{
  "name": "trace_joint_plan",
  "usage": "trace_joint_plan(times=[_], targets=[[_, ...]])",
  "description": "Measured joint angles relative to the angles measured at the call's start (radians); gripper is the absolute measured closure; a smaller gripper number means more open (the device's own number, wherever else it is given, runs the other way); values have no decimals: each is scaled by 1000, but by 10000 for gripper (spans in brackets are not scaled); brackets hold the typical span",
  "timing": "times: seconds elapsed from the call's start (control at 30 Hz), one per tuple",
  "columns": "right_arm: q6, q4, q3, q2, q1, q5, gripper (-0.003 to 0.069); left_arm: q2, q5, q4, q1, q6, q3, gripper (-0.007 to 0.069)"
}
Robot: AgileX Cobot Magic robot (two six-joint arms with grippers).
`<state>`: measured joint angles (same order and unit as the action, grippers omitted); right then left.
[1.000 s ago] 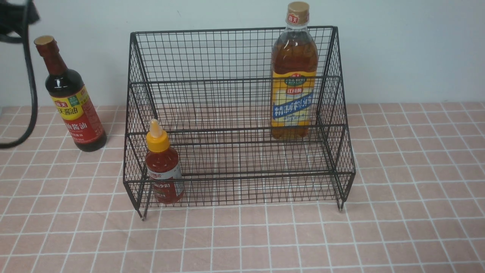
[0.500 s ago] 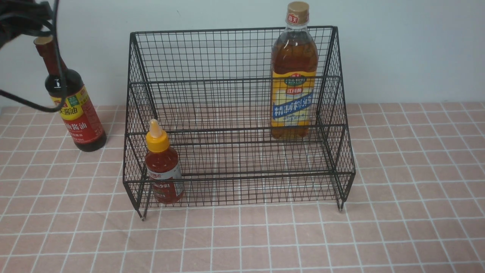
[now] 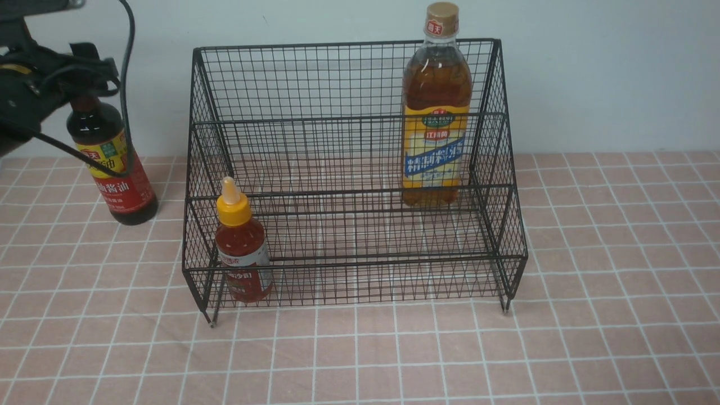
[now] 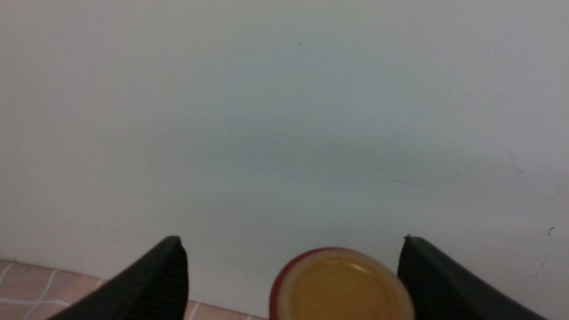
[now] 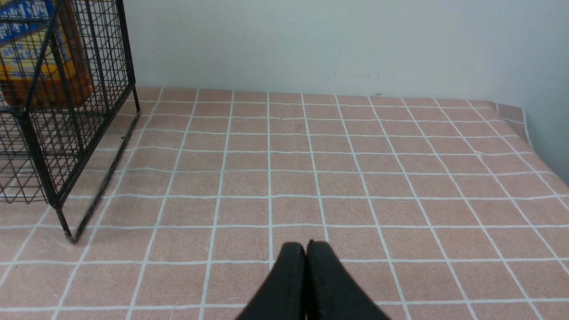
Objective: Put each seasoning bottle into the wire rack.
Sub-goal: Use the left arm to grab the condiment bottle closest to it, then use the left arm to put the condiment bottle back on the shelf
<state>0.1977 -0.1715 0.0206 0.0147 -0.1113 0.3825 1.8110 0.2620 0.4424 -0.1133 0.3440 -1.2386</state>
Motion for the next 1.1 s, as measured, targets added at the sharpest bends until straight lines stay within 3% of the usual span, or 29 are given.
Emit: trace_joint_plan(times=[0.2,0.3,0.37,0.67,1.1], targets=[[0,0,0,0,0,0,673,40,2,0,0,0,-1,85],[0,0,0,0,0,0,673,59,2,0,0,-1,-1,222],[0,0,0,0,0,0,673,58,-4,-3,0,-5,-4,372],[0,0,0,0,0,0,673,-12,-164,-26,0,6,-22,363],[0,0,0,0,-1,0,673,-444,-283,-39,11,8,-57,363]])
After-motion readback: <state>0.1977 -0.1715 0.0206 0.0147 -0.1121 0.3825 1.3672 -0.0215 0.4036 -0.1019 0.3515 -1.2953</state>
